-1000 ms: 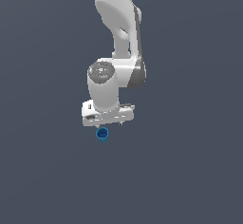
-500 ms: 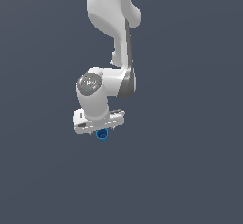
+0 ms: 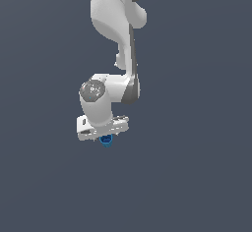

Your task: Pick up the object and move it to a goal position.

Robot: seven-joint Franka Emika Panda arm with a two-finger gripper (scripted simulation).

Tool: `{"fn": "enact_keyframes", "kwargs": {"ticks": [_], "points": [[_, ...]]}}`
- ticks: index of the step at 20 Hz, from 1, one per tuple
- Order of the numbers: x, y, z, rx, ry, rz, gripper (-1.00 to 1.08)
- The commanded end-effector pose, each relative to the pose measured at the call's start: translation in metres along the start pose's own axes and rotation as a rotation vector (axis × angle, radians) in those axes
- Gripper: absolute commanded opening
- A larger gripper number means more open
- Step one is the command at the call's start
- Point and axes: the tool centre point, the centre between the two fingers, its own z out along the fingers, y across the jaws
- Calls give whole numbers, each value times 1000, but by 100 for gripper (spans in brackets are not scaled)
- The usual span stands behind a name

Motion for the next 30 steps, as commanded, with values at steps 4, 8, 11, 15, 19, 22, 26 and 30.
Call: {"fn": "enact_keyframes", "kwargs": {"ticks": [4, 8, 11, 15, 19, 22, 26, 30], "points": [[-1, 0, 28, 0, -1, -2, 100], [-1, 0, 39, 0, -1, -3, 100], [0, 1, 39, 0, -1, -3, 100], [0, 1, 39, 0, -1, -3, -100], [0, 1, 39, 0, -1, -3, -100], [0, 1, 39, 0, -1, -3, -100], [1, -6, 36, 0, -1, -3, -100], [2, -27, 28, 0, -1, -3, -100]]}}
